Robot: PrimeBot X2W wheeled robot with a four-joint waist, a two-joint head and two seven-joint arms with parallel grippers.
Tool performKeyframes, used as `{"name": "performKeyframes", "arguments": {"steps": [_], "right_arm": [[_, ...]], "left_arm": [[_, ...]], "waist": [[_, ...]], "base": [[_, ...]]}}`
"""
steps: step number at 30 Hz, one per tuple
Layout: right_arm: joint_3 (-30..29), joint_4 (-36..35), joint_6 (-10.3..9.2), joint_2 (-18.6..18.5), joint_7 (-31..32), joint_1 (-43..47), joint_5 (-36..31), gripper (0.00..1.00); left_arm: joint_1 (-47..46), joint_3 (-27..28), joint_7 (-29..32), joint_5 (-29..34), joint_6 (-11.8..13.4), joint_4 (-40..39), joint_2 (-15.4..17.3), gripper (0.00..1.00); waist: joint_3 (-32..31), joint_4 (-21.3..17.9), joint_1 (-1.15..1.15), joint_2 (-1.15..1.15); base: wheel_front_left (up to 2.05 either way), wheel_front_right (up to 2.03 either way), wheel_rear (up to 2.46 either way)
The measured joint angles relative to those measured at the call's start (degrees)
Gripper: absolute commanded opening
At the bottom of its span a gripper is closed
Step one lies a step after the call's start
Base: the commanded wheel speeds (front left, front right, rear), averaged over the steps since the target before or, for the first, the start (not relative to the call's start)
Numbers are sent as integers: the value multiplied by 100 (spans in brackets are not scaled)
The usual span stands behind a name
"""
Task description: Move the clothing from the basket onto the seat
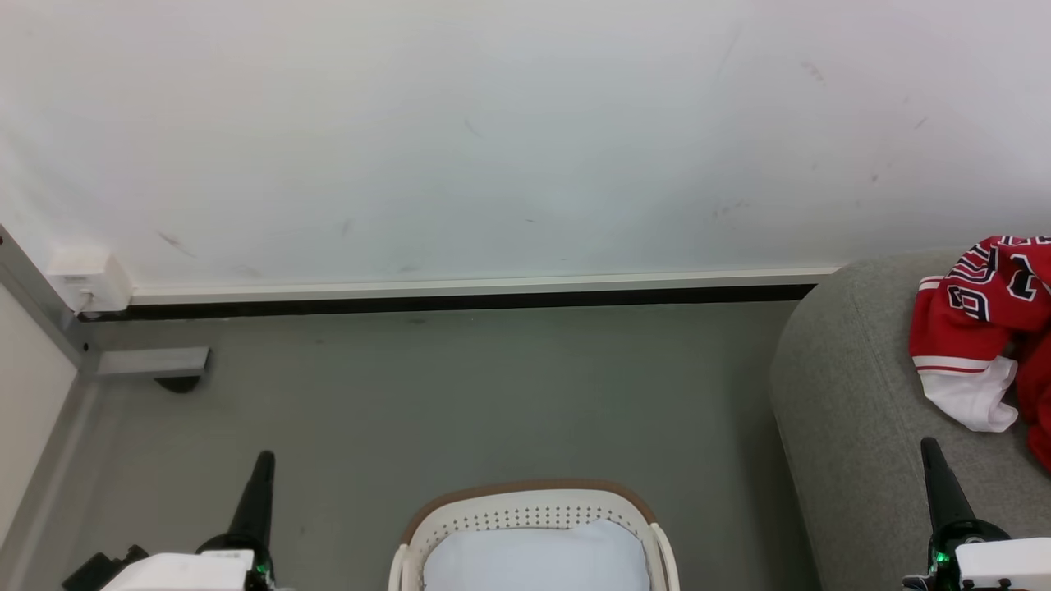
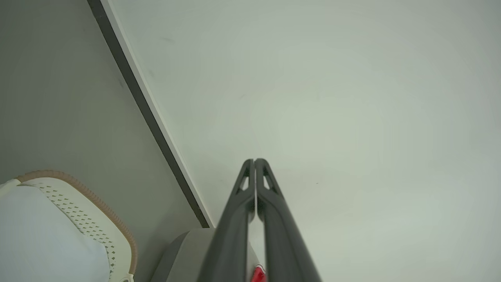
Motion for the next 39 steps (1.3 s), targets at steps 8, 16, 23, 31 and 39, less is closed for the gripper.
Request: {"name": "performKeyframes", "arguments": {"steps": [8, 16, 23, 31, 39], "right_arm": [[-81, -14, 0, 15, 83, -1, 290, 0], [-149, -32, 0, 29, 180, -1, 566, 0], [-224, -46, 0, 44, 254, -1, 827, 0], [-286, -65, 0, 57, 331, -2, 1077, 0], [-303, -73, 0, 68, 372, -2, 1150, 0]], "left_arm": [[-8, 30, 99, -345, -2, -31, 2, 0], [-21, 63, 199, -654, -8, -56, 5, 0], [-25, 90, 258, -890, -10, -76, 8, 0], [-31, 119, 334, -1194, -25, -93, 11, 0], [-35, 127, 356, -1252, -26, -101, 13, 0]], "waist": [[-9, 27, 0, 0], [-18, 53, 0, 0], [-25, 77, 0, 0], [-34, 103, 0, 0], [-36, 110, 0, 0]], "base": [[0, 0, 0], [0, 0, 0], [0, 0, 0], [0, 0, 0], [0, 0, 0]]}}
